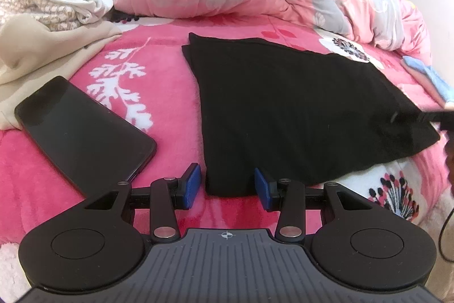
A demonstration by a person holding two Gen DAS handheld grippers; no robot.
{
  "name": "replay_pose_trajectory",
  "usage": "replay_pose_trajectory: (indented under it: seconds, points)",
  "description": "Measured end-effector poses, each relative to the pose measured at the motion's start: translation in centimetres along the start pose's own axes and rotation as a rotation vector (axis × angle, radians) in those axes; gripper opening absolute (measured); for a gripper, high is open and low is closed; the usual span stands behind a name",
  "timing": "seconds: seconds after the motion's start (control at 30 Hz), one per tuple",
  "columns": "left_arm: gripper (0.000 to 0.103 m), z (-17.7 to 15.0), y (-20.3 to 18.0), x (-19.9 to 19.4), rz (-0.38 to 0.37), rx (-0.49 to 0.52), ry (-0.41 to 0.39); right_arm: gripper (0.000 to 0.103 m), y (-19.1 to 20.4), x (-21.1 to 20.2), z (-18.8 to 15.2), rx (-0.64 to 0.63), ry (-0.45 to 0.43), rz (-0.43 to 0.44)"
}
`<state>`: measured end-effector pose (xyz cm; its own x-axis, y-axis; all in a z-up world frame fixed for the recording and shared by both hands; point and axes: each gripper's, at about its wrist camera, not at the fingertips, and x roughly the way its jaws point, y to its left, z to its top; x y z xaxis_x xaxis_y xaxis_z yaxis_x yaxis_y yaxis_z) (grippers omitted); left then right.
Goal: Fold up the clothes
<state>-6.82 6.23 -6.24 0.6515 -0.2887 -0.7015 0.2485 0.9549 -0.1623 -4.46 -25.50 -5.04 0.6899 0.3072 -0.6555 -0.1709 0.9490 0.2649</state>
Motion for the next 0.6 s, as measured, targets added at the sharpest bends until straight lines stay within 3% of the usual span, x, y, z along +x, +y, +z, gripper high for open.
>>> replay_pose_trajectory:
  seconds: [0.07, 0.23, 0.43, 0.53, 0.6]
  points:
    - [0.042, 0.0, -0.2, 0.0, 0.003, 0.016, 0.001, 0.006, 1.0, 1.2, -1.6, -0.058, 0.077, -0.004]
    - [0.042, 0.2, -0.2, -0.1, 0.003, 0.033, 0.005, 0.006, 2.8, -2.7, -4.9, -0.125, 0.186, 0.185]
    - [0.042, -0.2, -0.6, -0.8, 0.016, 0.046, -0.008, 0.006, 3.1, 0.1, -1.1, -0.087, 0.016, 0.099]
    - [0.042, -0.3, -0.5, -1.0, 0.019, 0.056, -0.01, 0.007, 5.0, 2.4, -2.6, -0.154, 0.085, 0.096]
    - [0.042, -0.3, -0.4, -0.9, 0.015, 0.055, -0.006, 0.007, 7.3, 0.7, -4.8, -0.255, 0.099, 0.186]
